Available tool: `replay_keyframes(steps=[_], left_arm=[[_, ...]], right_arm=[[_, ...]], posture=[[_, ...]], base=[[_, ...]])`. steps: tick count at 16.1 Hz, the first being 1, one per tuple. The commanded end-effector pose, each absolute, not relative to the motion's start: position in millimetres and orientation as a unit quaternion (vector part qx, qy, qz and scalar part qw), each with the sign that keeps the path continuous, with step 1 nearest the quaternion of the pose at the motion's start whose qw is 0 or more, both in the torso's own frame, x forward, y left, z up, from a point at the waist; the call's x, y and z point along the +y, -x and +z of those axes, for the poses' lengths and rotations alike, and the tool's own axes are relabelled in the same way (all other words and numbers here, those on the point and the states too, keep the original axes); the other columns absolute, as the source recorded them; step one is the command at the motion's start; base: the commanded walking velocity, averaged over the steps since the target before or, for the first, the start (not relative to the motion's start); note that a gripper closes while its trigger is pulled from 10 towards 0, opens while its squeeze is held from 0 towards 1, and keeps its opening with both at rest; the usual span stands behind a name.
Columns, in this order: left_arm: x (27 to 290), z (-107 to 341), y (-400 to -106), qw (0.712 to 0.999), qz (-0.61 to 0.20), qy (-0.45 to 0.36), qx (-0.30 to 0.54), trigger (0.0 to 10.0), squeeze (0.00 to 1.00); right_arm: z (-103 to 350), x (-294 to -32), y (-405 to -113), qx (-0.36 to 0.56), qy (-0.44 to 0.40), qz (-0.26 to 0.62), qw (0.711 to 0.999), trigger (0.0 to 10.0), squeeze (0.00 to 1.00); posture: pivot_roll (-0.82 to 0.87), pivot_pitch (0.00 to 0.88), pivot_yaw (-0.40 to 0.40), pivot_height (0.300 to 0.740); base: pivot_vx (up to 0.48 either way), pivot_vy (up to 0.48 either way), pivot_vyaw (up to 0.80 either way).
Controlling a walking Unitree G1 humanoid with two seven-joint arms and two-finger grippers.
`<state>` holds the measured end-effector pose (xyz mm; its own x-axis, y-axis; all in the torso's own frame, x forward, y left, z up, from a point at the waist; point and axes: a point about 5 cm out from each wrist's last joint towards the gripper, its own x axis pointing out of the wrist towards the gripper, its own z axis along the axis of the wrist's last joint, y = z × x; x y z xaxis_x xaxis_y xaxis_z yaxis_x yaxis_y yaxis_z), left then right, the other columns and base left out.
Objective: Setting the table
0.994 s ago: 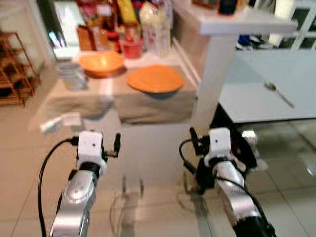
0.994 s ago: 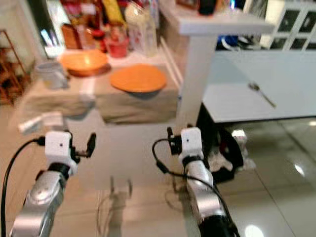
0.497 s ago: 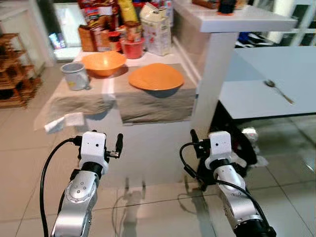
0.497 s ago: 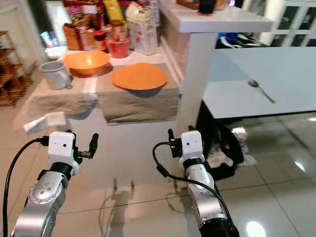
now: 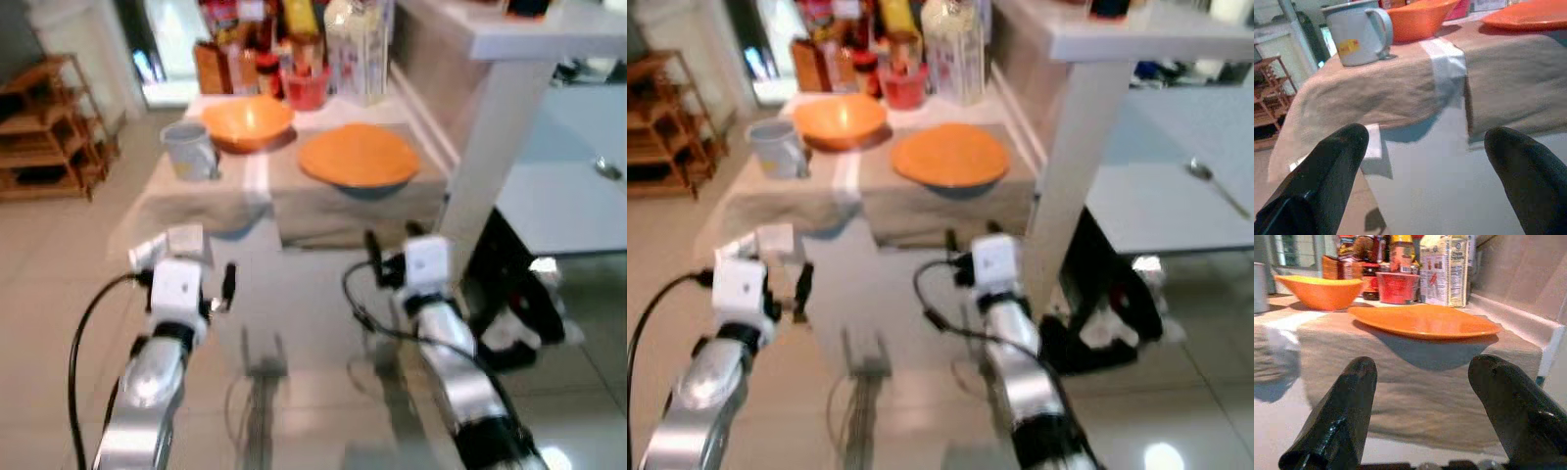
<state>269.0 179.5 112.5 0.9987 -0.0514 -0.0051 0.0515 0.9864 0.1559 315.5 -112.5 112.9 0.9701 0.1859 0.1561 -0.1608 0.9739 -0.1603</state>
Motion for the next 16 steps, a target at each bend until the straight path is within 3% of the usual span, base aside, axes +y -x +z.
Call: replay_keyframes(steps=[1,5,16], left_arm=[[170,119,-271,0.996,-0.043,-0.081,-0.014,10.0,0.0],[162,125,-271,0.99,-0.072,-0.116,-0.032,10.0,0.0],[166,128,-278,0.99,-0.062,-0.127,-0.014,10.0,0.0]], right_arm=[[112,-126,-317,-0.08,0.08,0.067,0.991,10.0,0.0],[118,-125,-320,-0.089,0.08,0.065,0.991,10.0,0.0],[152,-109,-325,-0.141,0.053,0.08,0.985,10.0,0.0]], posture=[[-0.04,0.0,0.037,0.74],[-0.04,0.0,0.039,0.74],[-0.02,0.0,0.051,0.74]], base=[[0.405,0.259,0.0],[0.465,0.0,0.0],[0.0,0.0,0.0]])
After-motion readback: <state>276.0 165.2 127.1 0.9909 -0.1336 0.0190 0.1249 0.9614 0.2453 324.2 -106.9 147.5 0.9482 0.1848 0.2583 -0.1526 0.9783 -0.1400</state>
